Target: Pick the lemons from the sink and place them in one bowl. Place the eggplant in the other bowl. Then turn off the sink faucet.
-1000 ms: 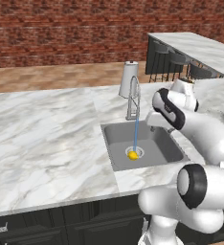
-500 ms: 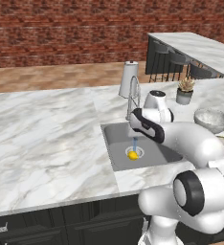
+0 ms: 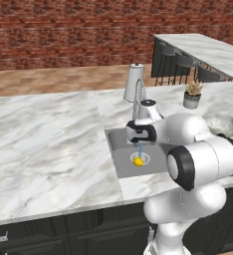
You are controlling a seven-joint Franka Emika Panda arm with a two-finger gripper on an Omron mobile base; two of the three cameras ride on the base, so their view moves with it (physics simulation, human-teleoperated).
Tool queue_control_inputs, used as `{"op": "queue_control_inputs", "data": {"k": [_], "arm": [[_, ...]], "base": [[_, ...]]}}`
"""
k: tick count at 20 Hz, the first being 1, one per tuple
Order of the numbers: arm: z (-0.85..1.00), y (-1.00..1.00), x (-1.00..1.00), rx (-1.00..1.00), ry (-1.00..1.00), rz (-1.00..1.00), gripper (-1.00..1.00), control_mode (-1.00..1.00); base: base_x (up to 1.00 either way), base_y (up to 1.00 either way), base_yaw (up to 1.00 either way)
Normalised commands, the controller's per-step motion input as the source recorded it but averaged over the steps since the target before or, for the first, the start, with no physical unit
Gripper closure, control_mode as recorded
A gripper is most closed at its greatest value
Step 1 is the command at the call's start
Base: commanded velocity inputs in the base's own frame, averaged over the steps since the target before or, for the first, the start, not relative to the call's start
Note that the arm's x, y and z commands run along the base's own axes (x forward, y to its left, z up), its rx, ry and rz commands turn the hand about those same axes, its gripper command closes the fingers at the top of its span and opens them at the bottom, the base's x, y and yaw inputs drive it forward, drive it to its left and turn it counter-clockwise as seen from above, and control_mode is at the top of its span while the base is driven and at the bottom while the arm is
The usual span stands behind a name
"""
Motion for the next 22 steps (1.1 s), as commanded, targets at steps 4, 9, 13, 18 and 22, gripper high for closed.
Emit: {"op": "queue_control_inputs", "data": {"k": [4,9,13,18,22], "arm": [[-0.45,0.00,0.21,0.00,0.00,-0.13,-1.00,-1.00],[-0.44,-0.01,0.17,0.00,0.00,-0.07,-1.00,-1.00],[-0.39,-0.04,0.21,0.00,0.00,0.00,-1.00,-1.00],[-0.40,-0.02,0.12,0.00,0.00,0.00,-1.00,-1.00],[-0.26,0.00,0.05,0.01,0.00,0.00,-1.00,-1.00]], "base": [[0.00,0.00,0.00],[0.00,0.00,0.00],[0.00,0.00,0.00],[0.00,0.00,0.00],[0.00,0.00,0.00]]}}
